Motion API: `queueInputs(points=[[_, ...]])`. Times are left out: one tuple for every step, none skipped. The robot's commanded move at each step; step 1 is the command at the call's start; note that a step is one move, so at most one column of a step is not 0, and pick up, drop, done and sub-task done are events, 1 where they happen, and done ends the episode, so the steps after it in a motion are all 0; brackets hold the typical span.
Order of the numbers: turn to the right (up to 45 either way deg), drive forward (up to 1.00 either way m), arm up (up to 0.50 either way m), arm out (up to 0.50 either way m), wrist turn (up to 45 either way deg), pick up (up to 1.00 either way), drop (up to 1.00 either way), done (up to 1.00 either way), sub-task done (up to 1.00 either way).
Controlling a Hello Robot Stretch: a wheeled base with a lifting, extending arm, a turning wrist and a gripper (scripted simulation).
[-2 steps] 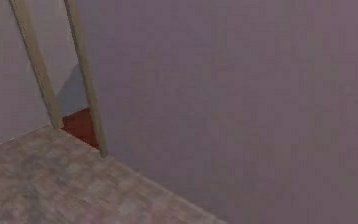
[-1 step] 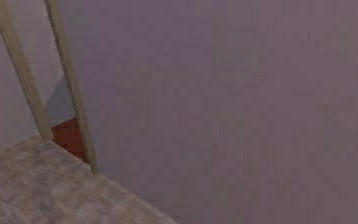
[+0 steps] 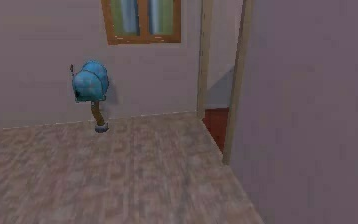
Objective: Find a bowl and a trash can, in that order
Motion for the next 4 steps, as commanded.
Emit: queueInputs(points=[[-6.0, 0.0, 0.0, 0.0, 0.0, 0.0, 0.0, 0.0, 0.0], [0.0, 1.0, 0.0, 0.0, 0.0, 0.0, 0.0, 0.0, 0.0], [0.0, 0.7, 0.0, 0.0, 0.0, 0.0, 0.0, 0.0, 0.0], [30.0, 0.0, 0.0, 0.0, 0.0, 0.0, 0.0, 0.0, 0.0]])
